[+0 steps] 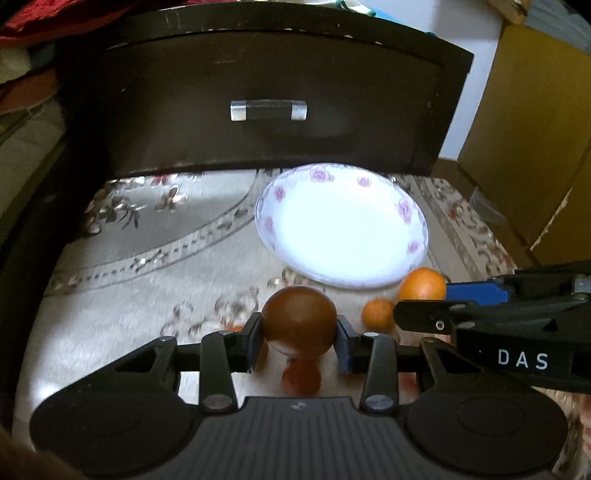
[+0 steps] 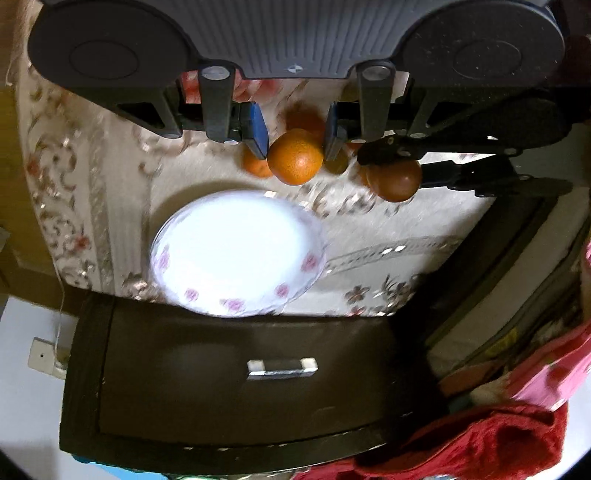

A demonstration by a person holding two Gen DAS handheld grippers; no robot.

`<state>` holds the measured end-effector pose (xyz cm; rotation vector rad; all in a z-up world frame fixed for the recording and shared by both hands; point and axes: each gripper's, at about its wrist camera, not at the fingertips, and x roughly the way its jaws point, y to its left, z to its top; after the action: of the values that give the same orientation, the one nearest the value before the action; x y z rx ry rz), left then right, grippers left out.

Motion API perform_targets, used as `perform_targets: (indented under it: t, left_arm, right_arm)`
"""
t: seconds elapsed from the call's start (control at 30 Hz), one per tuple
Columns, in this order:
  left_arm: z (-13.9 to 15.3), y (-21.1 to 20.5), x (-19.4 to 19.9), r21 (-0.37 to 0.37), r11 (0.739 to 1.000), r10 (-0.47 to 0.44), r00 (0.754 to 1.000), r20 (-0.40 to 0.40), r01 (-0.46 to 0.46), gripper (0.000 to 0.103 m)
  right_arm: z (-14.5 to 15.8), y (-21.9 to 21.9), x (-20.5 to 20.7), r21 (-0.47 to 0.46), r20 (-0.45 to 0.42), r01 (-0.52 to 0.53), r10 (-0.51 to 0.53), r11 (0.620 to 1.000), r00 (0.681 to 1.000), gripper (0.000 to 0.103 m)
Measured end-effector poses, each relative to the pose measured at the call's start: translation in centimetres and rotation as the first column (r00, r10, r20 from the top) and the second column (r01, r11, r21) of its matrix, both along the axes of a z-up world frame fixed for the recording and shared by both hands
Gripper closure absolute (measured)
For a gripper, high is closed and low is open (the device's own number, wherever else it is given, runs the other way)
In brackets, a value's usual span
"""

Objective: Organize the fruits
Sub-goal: 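Carry both fruits to the white bowl while the right gripper releases the tangerine inside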

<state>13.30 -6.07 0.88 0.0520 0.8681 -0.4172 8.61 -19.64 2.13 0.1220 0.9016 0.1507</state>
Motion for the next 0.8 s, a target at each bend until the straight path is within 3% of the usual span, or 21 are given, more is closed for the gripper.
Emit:
perform_targets:
  t: [0.37, 0.8]
  left_arm:
    - [-0.8, -3.2, 4.5, 0.036, 0.999, -0.015, 1.0, 0.009, 0.015, 0.058]
    - [-1.7, -3.9, 5.9, 0.041, 0.999, -0.019, 1.0, 0.001, 0.019, 0.058]
  right_arm:
    - [-0.8, -2.6, 4.2, 0.005, -0.003, 0.041, -0.041, 0.999, 0.999, 0.074]
    - [-2.3, -3.7, 6.7, 0.006, -0.032, 0.045, -0.045, 0.999, 0.998, 0.071]
